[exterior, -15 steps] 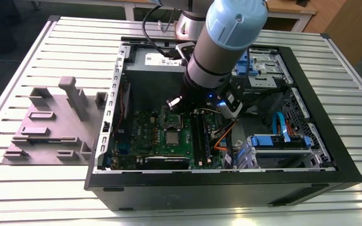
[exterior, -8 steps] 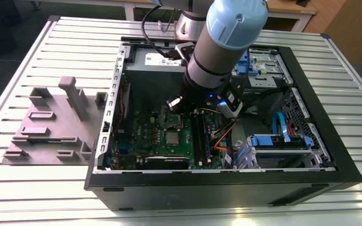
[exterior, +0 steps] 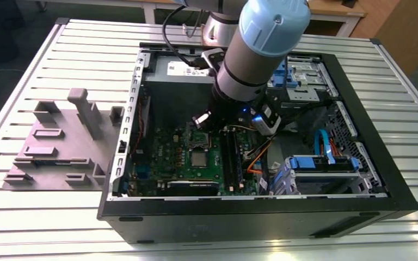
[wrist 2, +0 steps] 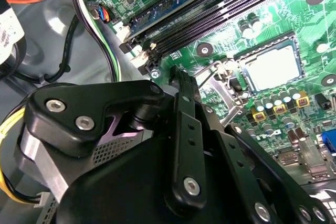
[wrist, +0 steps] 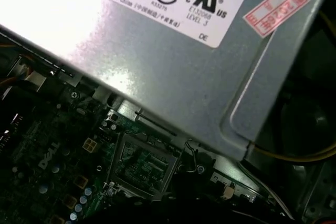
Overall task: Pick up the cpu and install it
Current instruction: 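Close the cpu cover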
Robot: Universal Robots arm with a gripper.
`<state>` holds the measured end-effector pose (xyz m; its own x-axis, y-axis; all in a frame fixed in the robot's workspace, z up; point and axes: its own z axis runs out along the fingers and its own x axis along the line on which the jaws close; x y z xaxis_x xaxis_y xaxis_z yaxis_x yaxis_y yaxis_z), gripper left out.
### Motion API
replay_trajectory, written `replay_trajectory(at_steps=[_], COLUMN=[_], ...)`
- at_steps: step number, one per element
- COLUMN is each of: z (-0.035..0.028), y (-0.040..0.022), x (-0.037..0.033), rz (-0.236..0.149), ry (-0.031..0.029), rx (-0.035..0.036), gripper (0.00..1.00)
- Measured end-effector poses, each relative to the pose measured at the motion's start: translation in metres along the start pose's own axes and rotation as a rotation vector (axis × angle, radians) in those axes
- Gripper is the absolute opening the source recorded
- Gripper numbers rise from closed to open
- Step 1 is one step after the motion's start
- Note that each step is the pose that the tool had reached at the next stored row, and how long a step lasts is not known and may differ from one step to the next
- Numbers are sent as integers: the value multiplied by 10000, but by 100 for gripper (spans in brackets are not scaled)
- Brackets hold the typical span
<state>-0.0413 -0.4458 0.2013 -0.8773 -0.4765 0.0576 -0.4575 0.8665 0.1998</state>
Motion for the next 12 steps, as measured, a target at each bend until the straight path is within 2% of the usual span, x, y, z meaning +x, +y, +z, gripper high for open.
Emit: replay_trajectory(at_steps=[1,12], z=[-17,-36], y=[-1,-18], x=[-3,-29], rz=[-36,-211], ry=[4,50], rx=[-6,2], gripper=[10,10])
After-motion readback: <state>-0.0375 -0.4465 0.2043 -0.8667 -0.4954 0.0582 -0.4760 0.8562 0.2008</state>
